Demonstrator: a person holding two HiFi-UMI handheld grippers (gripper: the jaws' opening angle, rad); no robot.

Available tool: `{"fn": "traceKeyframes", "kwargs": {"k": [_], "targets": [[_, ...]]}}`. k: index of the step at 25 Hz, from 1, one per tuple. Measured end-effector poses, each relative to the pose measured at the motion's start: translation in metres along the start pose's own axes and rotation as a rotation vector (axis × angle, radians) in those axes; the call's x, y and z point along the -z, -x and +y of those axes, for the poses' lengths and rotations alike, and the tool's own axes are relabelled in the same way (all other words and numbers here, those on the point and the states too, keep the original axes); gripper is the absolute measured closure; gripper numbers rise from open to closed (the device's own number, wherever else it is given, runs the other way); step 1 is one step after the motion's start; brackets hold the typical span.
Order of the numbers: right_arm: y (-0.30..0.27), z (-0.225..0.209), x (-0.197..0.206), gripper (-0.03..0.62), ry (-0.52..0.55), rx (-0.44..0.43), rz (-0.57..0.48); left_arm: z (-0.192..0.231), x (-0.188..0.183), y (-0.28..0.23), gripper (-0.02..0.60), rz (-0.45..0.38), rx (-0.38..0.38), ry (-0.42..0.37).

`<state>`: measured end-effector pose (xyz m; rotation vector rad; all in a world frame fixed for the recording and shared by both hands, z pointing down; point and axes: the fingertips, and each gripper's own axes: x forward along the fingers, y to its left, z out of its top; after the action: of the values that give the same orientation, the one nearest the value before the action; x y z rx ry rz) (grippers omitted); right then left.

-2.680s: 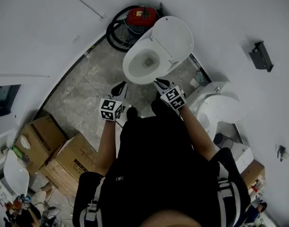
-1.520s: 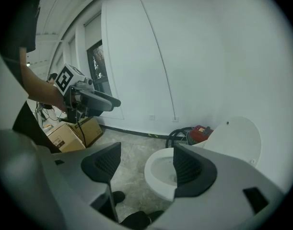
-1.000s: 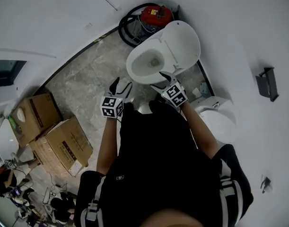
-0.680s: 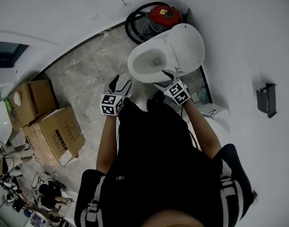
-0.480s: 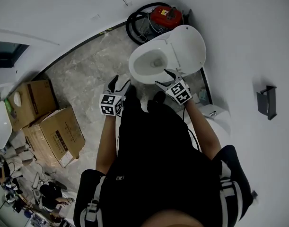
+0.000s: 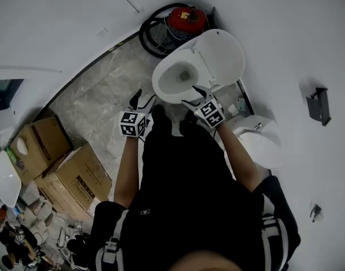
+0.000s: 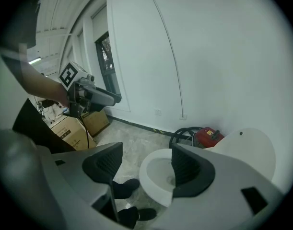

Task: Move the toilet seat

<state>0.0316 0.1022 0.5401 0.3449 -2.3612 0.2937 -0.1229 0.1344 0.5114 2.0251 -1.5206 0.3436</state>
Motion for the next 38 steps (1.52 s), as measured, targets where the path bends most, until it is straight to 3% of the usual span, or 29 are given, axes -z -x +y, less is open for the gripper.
{"fn": "traceKeyframes", "kwargs": {"k": [14,24,38], "targets": [[-0.052,0.036,-0.026,0.308,-0.062,0.076,0.045,0.047,0.028,-0.026,0.313,0.085,0.173,-0.003],[-0.094,0.058,0.000,0.312,-0.099,-0.006,0.096,0.064,0.064,-0.048,0.316,0.152,0.173,0.016],[-0.144,0.048,0.059,0.315,-0.240,-0.051,0.127,0.068,0.117,-0.091,0.321,0.250,0.183,0.020]]}}
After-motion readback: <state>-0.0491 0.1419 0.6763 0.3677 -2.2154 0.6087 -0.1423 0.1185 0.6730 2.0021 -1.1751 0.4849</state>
